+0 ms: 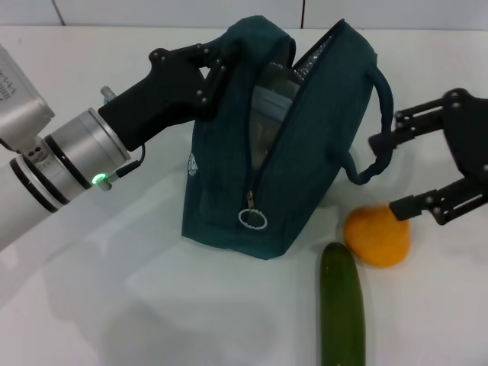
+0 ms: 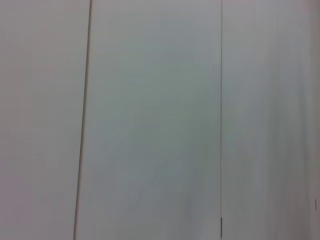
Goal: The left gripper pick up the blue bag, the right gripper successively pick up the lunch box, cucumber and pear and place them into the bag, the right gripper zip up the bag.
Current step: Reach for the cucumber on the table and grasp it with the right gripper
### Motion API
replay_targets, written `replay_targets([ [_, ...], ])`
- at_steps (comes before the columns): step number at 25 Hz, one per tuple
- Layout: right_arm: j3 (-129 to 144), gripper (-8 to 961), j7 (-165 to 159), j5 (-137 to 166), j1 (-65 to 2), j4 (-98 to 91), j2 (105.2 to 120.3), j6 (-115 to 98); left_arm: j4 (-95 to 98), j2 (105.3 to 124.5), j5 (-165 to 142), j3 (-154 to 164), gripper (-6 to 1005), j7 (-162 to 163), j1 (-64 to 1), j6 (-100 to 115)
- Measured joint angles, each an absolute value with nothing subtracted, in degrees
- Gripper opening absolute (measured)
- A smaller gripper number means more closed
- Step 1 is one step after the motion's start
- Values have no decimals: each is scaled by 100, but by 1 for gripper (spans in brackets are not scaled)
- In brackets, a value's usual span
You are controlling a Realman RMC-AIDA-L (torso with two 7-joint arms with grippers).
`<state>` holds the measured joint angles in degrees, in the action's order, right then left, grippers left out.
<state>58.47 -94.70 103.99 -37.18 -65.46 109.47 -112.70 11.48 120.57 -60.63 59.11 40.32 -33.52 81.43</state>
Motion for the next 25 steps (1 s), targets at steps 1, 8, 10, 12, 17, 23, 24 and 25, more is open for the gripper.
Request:
replay_targets([
  [1,5848,721,-9512,10539,-3843,-6544,10946,-11314,1146,12057,-6063,5912,48,4034,-3355,8137],
  [8,6117,841,-9547,11524,-4577,-6486,11064,-11364,997,12068,-5946,5906,48,4025,-3353,8136],
  [10,6417,854,-9502,11650,-4673,-6457,11076,-11362,989,12066,-5930,5909,48,4025,-3331,8141],
  [12,6732,867,-9488,11768,-4733,-6449,11117,-11299,987,12062,-5925,5906,49,4025,-3314,8152],
  [17,7107,886,-9337,12257,-4773,-6449,11470,-11079,987,12054,-5923,5907,49,4025,-3307,8175],
  [23,7794,886,-9203,12363,-4835,-6460,11545,-10844,989,12041,-5923,5906,49,4025,-3312,8160],
  [24,7862,886,-9159,12373,-4848,-6460,11543,-10794,994,12040,-5923,5904,49,4025,-3310,8159],
  [25,7902,886,-9104,12384,-4852,-6460,11542,-10754,995,12041,-5923,5900,49,4025,-3310,8158],
])
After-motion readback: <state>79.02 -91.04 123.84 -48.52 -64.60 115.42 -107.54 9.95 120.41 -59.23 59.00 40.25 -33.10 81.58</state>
